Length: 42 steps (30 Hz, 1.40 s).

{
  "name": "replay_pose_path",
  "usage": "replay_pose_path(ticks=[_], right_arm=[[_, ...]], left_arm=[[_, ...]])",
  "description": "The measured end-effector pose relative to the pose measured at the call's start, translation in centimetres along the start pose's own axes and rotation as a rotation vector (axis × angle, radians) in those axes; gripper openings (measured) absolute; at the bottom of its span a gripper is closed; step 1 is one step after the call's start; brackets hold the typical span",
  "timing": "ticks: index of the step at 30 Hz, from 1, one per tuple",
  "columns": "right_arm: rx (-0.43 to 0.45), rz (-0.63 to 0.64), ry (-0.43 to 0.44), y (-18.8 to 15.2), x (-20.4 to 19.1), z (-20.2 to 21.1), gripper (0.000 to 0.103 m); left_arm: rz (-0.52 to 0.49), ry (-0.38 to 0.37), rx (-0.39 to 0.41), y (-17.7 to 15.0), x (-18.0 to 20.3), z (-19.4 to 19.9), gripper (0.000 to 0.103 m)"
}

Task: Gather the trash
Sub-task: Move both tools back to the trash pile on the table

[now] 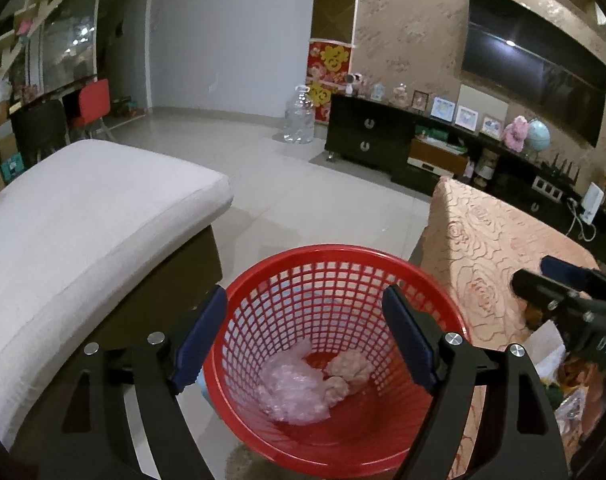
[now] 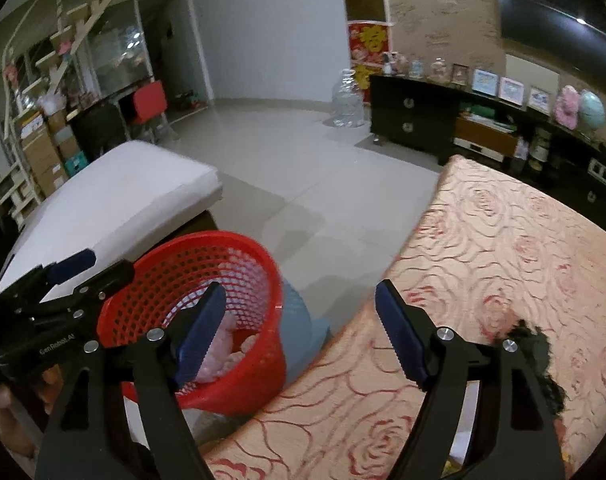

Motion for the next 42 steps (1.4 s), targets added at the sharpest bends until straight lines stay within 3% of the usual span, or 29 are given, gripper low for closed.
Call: replay_pose_path(ticks=[10, 23, 28, 33, 40, 42], right_arm=[[0.049, -0.121, -0.119, -0.4, 8.0, 6.0, 0.079], [0.052, -0.271, -0.224, -6.4, 14.7, 12.0, 0.08], [0.008, -0.302, -0.264, -8.1, 17.0, 11.6, 0.088], [-0.056, -0.316, -0.262, -9.6, 18.0, 9.6, 0.088], [-0.133, -0.202, -0.298, -11.5, 16.6, 6.8, 0.088], [-0.147, -0.187, -0.32, -11.7, 16.9, 6.4, 0.082]], left_arm=[[-0.031, -0.06, 0.034, 0.3, 2.6, 1.1, 0.078], [-0.137, -0.126, 0.05, -0.6, 7.6, 1.9, 0.079], [-0.162, -0.141, 0.04, -0.9, 8.9, 1.8, 0.079], [-0.186, -0.157, 0.036, -1.1, 10.2, 1.8, 0.079], [-0.236, -0.177, 0.022, -1.6, 12.4, 1.5, 0.079], [-0.249, -0.185, 0.022, -1.8, 12.9, 1.5, 0.079]])
Point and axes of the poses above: each gripper's, at about its wrist camera, not at the fingertips, and z roughly against the way its jaws point, x to its right, y to its top, the point moved 3 cm from there along -z, roughly the way its jaws point, and after that the axes turned 6 degrees about -z, right-handed, at the moved point
